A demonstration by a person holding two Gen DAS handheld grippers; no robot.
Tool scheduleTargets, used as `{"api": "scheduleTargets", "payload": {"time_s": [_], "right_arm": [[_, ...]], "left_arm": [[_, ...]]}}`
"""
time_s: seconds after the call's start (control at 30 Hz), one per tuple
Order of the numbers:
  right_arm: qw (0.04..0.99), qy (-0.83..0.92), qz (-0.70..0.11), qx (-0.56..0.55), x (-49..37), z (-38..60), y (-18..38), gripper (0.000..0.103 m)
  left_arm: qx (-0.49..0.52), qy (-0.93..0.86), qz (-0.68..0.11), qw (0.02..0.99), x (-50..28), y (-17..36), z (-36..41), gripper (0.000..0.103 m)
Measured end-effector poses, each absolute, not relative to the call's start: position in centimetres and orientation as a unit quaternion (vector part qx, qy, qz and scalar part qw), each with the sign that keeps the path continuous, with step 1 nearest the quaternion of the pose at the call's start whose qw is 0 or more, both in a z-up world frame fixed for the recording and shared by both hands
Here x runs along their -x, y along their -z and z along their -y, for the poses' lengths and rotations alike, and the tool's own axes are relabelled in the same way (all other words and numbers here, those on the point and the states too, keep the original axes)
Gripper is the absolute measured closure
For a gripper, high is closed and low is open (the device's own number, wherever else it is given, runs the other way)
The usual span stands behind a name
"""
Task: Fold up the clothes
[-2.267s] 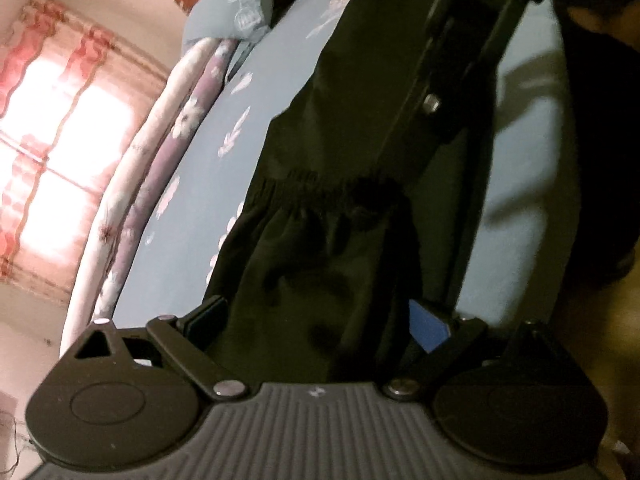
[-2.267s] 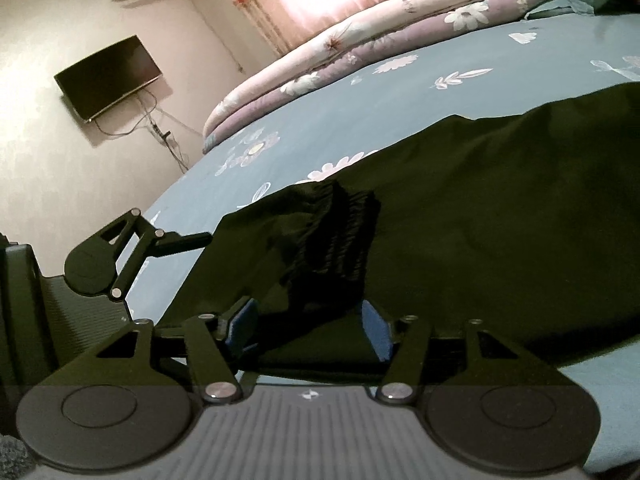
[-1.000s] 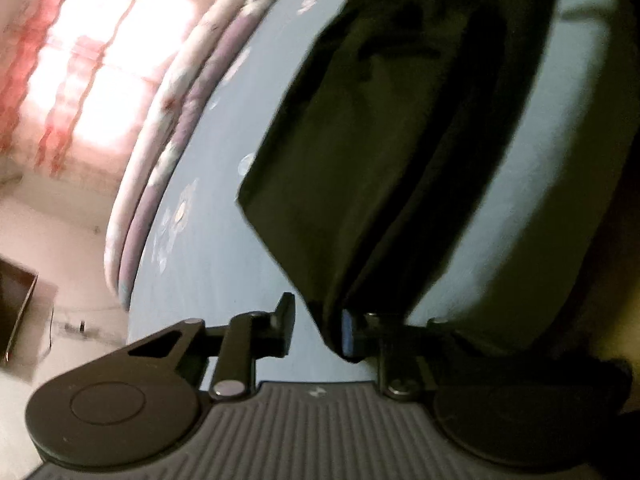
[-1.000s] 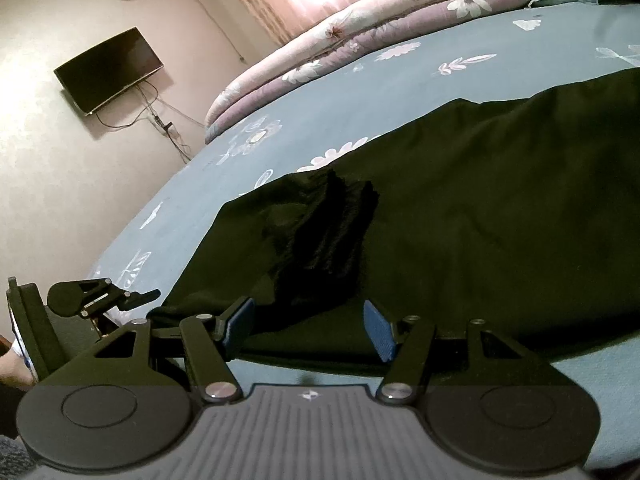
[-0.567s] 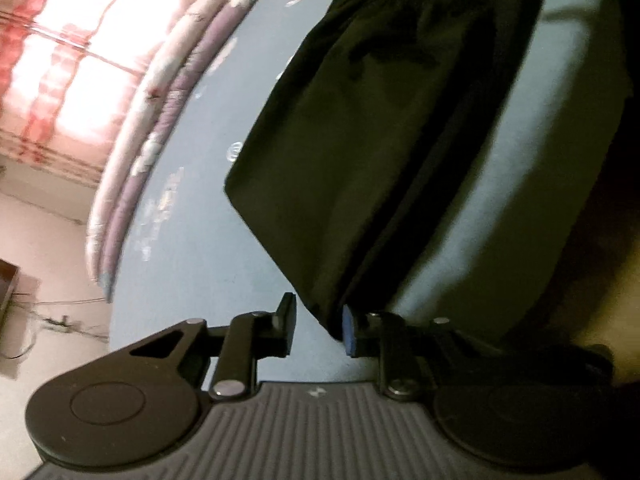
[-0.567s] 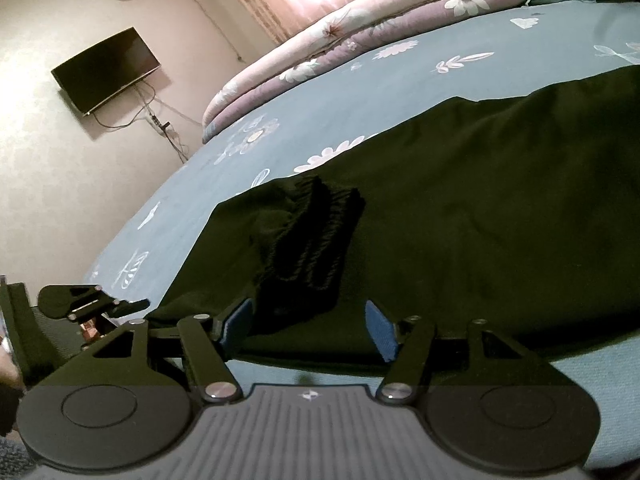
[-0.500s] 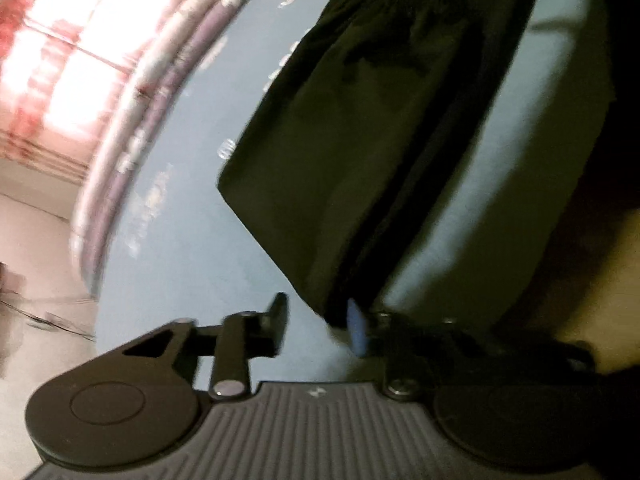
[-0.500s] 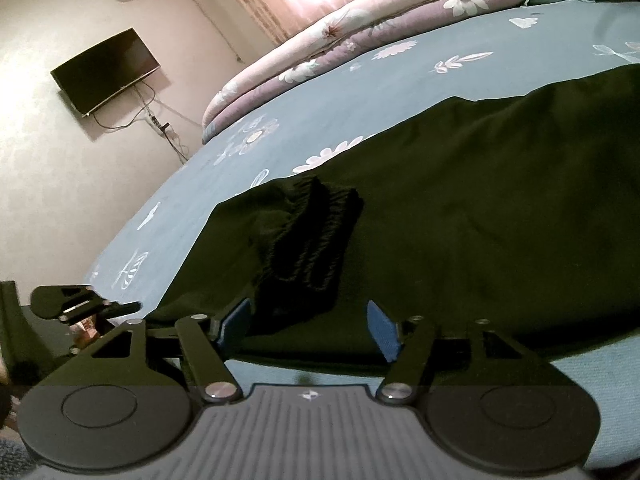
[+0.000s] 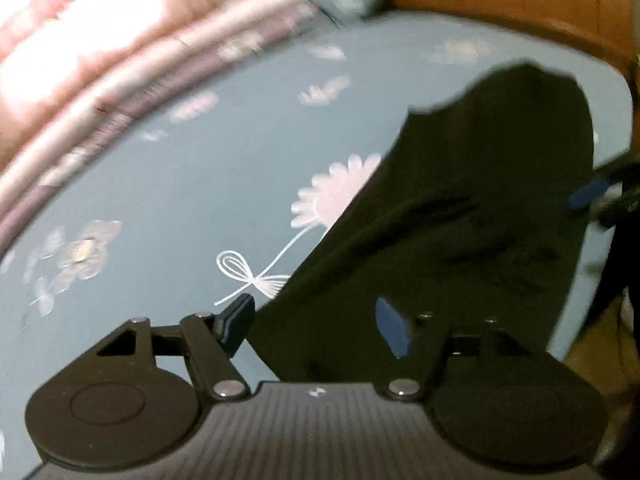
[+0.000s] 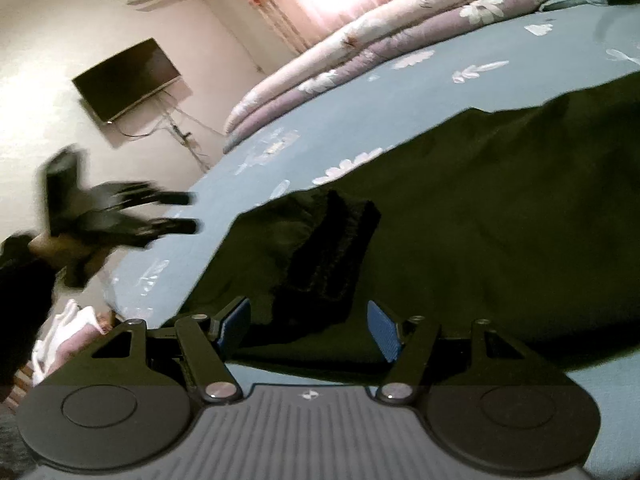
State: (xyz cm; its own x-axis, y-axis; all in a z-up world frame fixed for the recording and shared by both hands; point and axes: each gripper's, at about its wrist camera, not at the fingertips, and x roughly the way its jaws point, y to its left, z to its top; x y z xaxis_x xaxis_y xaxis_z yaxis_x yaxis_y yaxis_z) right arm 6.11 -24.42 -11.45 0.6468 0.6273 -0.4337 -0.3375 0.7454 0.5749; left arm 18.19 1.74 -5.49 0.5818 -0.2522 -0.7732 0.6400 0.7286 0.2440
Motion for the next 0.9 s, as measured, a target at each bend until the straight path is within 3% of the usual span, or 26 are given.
{"api": "scheduleTargets", "payload": {"time_s": [0.07, 0.47, 0.9], "right_arm": [[0.875, -0.291, -0.311, -0.228, -6.4, 24.7, 11.0, 0.033], [0.883, -0.286, -0.320, -0.190, -11.5, 24.5, 10.5, 0.033], [0.882, -0.264, -0.345, -0.184, -12.4, 24.1, 11.9, 0.033]], "left_arm": [[-0.246, 0.309, -0.401, 0.827, -21.2, 5.6, -2.5, 0.046], [-0.206, 0.538, -0.486, 0.658, -29.9, 9.1, -1.8, 0.046], [-0.186, 0.558, -0.590, 0.553, -32.5, 11.3, -2.5, 0.044]]}}
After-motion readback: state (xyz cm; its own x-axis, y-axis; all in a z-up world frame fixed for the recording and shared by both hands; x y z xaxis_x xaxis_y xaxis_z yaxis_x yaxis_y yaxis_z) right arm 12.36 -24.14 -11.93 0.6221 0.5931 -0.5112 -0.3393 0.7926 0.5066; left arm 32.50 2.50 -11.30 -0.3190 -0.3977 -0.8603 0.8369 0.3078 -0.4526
